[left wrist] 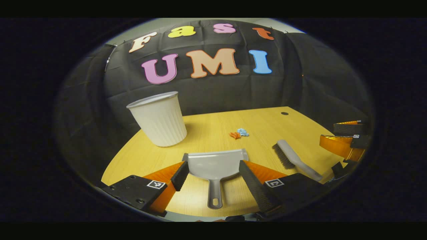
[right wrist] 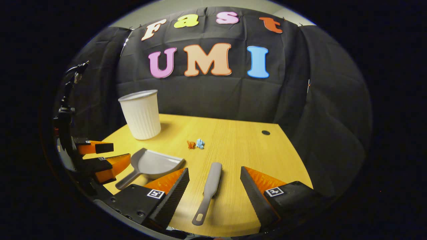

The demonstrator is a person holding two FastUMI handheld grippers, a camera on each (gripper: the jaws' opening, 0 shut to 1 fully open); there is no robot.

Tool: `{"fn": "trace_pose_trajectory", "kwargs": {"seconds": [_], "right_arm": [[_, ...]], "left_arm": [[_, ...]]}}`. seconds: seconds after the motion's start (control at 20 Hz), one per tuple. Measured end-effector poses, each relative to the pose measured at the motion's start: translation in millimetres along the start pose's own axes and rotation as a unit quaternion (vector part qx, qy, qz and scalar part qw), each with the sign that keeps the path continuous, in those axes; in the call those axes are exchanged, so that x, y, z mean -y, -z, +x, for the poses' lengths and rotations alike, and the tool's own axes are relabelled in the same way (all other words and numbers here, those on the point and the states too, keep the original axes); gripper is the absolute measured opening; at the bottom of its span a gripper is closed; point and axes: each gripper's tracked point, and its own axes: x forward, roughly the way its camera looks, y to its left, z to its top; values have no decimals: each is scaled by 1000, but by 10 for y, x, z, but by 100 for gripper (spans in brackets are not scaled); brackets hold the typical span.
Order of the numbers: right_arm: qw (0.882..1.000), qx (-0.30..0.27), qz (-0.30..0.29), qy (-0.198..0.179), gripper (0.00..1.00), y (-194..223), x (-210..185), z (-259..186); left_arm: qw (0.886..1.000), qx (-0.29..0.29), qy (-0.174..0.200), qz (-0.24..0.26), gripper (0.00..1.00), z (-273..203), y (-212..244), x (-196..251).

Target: Pick up the small broom and dustpan from the desktop, sweep the trash into the dustpan with the broom, and then empty the trash into the garbage bin.

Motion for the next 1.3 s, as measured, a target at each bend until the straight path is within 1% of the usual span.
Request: {"fn": "trace_pose_trajectory", "kwargs": {"seconds": [0.05,0.1,0.3,0.45,0.5,0.55,0.6,0.65,0.7,0.8,0.85,0.9,0.95,1.0,1.05,1.1,1.15,1.2,1.25,1.3], "right_arm": [[1000,-12,-4,-2,93,99,-22,32],[1000,-24,-6,-4,93,173,-47,70],[997,-74,-13,-6,93,484,-67,239],[993,-121,-11,-7,93,789,-79,366],[990,-137,-13,-7,90,872,-86,407],[988,-151,-16,-8,92,954,-115,447],[986,-166,-19,-11,89,1016,-135,483],[984,-176,-22,-13,81,1080,-123,503],[982,-185,-27,-14,77,1110,-126,531],[979,-201,-36,-20,72,1164,-133,564],[976,-211,-40,-19,65,1203,-118,595],[974,-221,-43,-23,61,1244,-117,625],[972,-230,-48,-24,55,1275,-103,631],[971,-234,-53,-20,52,1281,-64,656],[970,-235,-57,-21,43,1286,-43,673],[971,-232,-59,-17,34,1230,3,635],[971,-230,-58,-29,25,1233,-6,676],[972,-225,-58,-33,22,1204,17,678],[973,-219,-55,-42,22,1204,17,700],[975,-212,-49,-52,21,1126,45,683]], "left_arm": [[1000,-14,0,3,89,23,100,6],[1000,-28,0,6,93,54,184,-3],[996,-89,2,24,93,182,546,-10],[990,-135,13,30,92,247,855,41],[988,-148,14,33,92,273,930,42],[987,-157,16,35,92,328,984,41],[985,-168,19,38,92,372,1042,51],[983,-179,20,42,90,392,1101,46],[981,-186,23,47,90,428,1133,49],[979,-192,24,59,86,480,1161,38],[978,-196,26,63,88,522,1182,50],[977,-202,31,66,79,549,1195,71],[975,-210,36,68,75,555,1217,99],[974,-213,30,71,70,568,1225,75],[973,-217,28,70,55,616,1244,63],[973,-220,27,67,43,622,1235,66],[973,-219,24,65,39,594,1225,41],[974,-217,20,57,37,569,1199,6],[976,-212,23,45,30,565,1167,23],[977,-210,22,43,29,548,1134,15]]}}
